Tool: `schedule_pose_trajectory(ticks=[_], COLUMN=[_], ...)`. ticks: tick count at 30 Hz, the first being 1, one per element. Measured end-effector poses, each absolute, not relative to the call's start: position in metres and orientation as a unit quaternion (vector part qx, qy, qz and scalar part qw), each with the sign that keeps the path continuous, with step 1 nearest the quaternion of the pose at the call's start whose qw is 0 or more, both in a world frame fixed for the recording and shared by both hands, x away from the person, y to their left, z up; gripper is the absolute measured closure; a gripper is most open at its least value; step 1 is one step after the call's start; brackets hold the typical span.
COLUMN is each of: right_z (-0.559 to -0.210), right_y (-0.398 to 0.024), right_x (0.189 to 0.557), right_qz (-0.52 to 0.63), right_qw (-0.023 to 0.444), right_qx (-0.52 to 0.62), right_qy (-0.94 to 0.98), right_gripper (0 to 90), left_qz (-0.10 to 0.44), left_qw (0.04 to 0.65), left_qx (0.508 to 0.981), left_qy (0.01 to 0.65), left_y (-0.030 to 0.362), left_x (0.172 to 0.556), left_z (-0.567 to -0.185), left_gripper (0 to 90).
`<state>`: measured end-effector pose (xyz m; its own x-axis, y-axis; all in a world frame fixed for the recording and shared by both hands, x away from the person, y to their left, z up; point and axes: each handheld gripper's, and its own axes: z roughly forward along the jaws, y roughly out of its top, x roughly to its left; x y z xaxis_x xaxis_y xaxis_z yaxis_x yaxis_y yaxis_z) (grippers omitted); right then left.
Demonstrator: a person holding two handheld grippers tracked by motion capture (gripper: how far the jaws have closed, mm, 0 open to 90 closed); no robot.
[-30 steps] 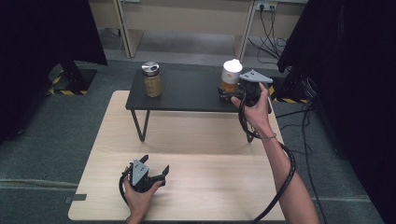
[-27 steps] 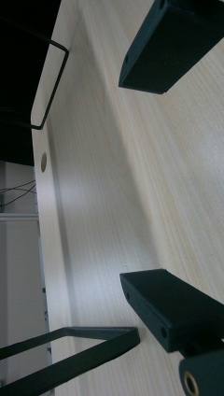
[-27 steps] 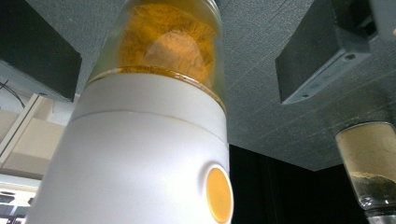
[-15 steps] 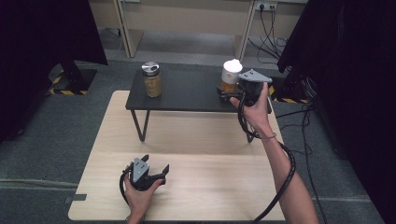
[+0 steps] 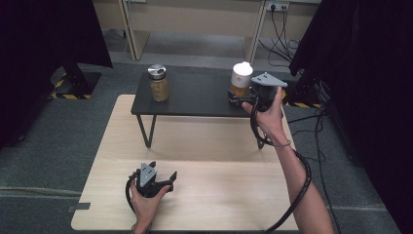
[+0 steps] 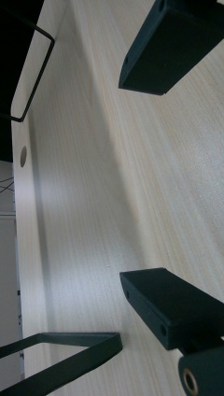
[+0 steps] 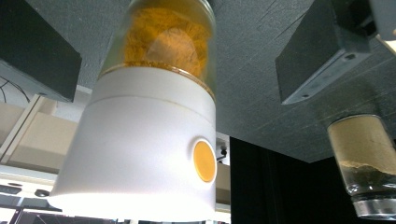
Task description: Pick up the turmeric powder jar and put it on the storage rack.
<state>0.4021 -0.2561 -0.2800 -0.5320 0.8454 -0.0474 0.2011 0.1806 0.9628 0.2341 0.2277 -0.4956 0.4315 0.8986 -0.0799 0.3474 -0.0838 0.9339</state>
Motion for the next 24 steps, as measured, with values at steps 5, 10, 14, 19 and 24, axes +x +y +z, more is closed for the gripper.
schedule_pose_trajectory(ticks=[5,10,14,19,24], right_z=[-0.280,-0.278,-0.275,-0.271,-0.269], right_y=[-0.259,-0.261,-0.263,-0.264,-0.265], right_x=[0.395,0.390,0.383,0.375,0.368], right_qz=[0.527,0.531,0.537,0.541,0.539], right_qw=[0.310,0.314,0.318,0.323,0.328], right_qx=[0.370,0.364,0.359,0.352,0.350], right_qy=[0.700,0.698,0.694,0.692,0.692], right_gripper=[0.3,0.3,0.3,0.3,0.3], left_qz=[0.275,0.275,0.276,0.276,0.276], left_qw=[0.499,0.500,0.499,0.499,0.500], left_qx=[0.683,0.682,0.683,0.683,0.682], left_qy=[0.457,0.457,0.456,0.457,0.457], left_y=[0.228,0.228,0.227,0.227,0.228], left_x=[0.235,0.234,0.234,0.235,0.234], left_z=[-0.495,-0.496,-0.495,-0.495,-0.496], left_gripper=[6.6,6.6,6.6,6.6,6.6])
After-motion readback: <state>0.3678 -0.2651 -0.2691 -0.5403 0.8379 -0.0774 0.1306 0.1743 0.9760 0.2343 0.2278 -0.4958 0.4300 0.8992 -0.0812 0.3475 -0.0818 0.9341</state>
